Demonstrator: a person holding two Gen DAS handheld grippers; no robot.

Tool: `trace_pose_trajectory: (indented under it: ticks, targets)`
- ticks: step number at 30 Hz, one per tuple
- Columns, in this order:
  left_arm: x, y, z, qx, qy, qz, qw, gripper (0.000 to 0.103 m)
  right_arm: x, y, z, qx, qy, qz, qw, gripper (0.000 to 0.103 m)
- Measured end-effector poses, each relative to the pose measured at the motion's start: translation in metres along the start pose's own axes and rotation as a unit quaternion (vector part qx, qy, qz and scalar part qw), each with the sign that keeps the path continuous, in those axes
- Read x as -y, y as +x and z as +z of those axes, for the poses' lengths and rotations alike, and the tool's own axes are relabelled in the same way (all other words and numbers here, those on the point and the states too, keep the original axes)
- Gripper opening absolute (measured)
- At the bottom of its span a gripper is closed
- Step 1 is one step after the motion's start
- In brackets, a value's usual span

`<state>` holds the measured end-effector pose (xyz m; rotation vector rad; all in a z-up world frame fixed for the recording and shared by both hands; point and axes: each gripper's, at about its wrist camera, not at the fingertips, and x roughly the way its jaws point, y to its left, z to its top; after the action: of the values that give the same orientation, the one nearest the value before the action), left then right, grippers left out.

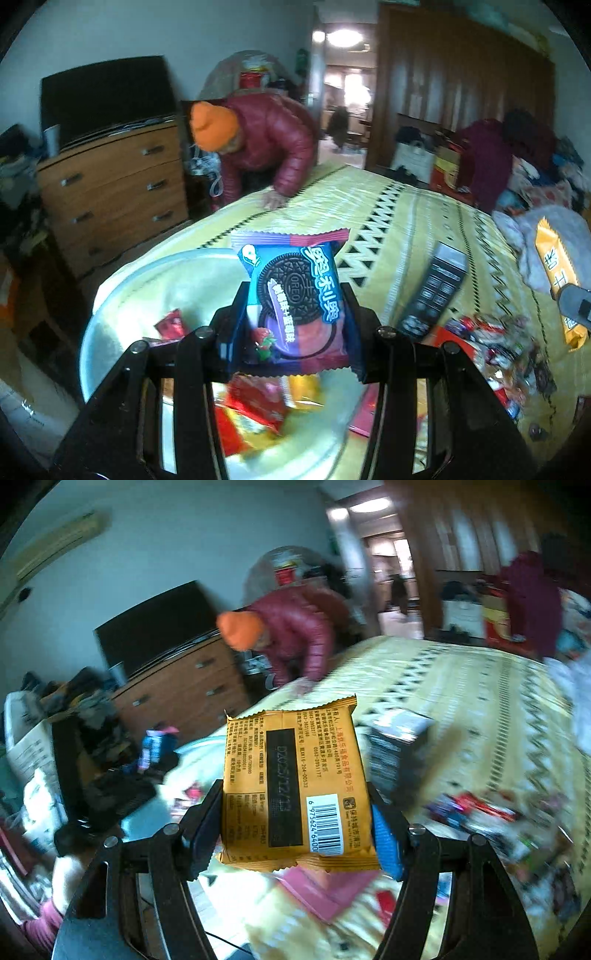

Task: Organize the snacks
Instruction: 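Carry the Oreo pack and orange biscuit pack over the glass bowl with both tools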

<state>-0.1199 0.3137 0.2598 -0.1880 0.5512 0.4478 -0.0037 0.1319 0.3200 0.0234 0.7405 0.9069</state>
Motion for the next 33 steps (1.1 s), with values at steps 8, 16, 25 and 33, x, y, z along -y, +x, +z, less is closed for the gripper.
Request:
trace_pose_trajectory:
  ticks: [8,16,25,33]
  targets:
    - [-0.044,0.023,0.006,-0.020,-0.032,0.028,0.9989,0.046,-0.060,0.069,0.034,-0.036,-0.017,0.061,0.997,0.074]
    - [-0.063,0.044,0.001,-0.045,-0.041,0.035,0.9976,0.046,-0.076,0.114,0.037,-0.067,-0.007,0.085,0.994,0.074]
    - [-0.084,0.059,0.002,-0.058,-0.049,0.042,0.9962,0.046,-0.086,0.147,0.034,-0.093,-0.009,0.093,0.991,0.074]
    - [-0.090,0.070,0.001,-0.068,-0.050,0.041,0.9956,0.046,-0.094,0.164,0.030,-0.105,-0.011,0.095,0.990,0.074]
